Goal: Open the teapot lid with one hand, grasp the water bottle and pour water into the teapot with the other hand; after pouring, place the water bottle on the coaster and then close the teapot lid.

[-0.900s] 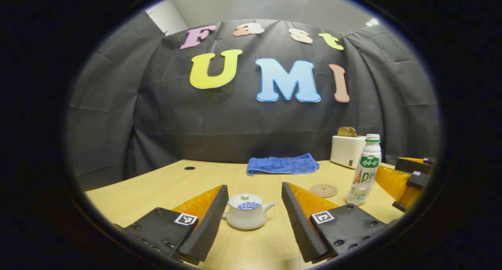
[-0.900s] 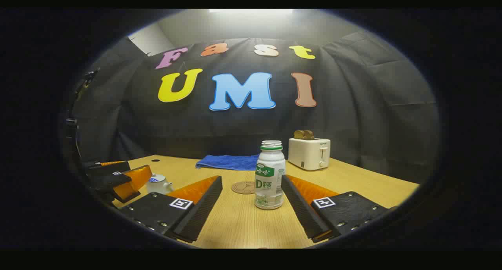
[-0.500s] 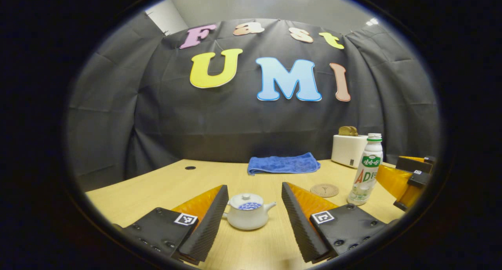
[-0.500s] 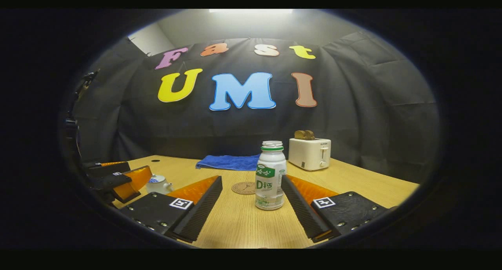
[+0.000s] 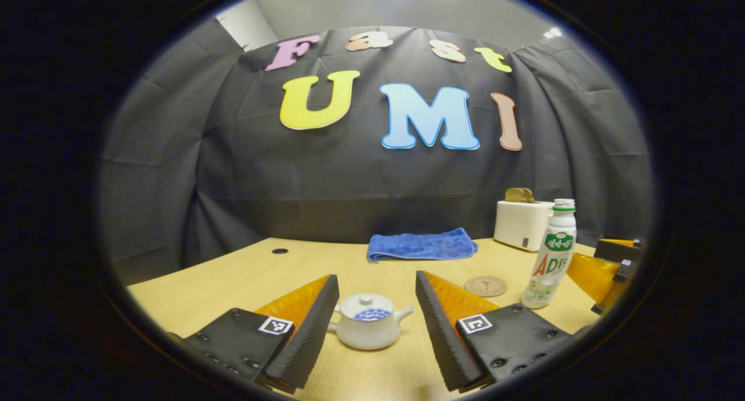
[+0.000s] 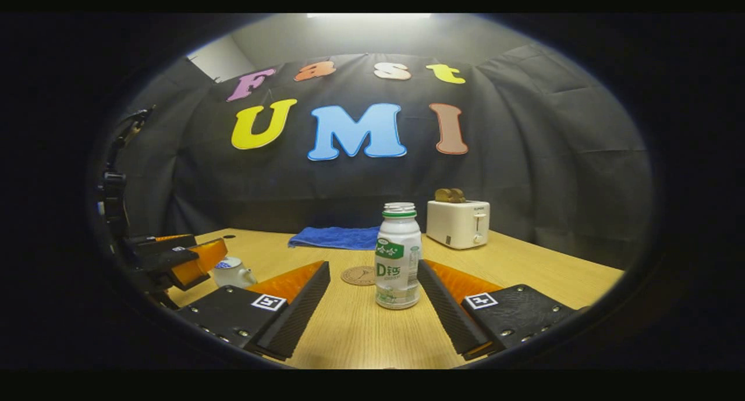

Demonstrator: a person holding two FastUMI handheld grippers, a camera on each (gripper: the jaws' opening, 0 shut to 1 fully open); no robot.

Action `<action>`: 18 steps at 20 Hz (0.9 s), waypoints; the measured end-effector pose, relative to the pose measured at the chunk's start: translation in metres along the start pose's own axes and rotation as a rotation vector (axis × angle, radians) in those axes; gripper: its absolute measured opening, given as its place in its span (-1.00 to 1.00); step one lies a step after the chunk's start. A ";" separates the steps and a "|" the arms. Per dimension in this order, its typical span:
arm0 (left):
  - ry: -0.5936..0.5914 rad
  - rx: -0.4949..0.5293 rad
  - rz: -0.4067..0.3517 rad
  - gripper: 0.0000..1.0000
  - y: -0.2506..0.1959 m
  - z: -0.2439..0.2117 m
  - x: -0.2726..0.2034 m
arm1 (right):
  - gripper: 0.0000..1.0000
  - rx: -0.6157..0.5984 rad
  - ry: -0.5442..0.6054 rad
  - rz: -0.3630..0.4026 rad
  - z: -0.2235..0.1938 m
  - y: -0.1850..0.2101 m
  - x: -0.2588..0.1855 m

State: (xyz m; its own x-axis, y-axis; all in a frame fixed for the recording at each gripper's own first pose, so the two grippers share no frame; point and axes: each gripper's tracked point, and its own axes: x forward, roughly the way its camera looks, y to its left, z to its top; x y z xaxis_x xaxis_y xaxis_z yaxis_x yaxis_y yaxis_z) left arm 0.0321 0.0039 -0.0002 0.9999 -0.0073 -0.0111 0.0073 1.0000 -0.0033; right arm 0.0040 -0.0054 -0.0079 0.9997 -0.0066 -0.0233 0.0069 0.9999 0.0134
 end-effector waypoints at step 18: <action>0.093 0.024 0.006 0.29 0.009 -0.036 0.046 | 0.92 0.017 0.043 -0.026 -0.018 -0.019 0.005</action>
State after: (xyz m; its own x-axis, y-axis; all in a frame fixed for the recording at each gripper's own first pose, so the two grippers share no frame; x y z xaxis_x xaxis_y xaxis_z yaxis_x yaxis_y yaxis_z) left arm 0.0778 0.0121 -0.0369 0.9946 0.0000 -0.1036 0.0022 0.9998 0.0207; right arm 0.0090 -0.0243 -0.0262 0.9973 -0.0313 -0.0668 0.0333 0.9990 0.0288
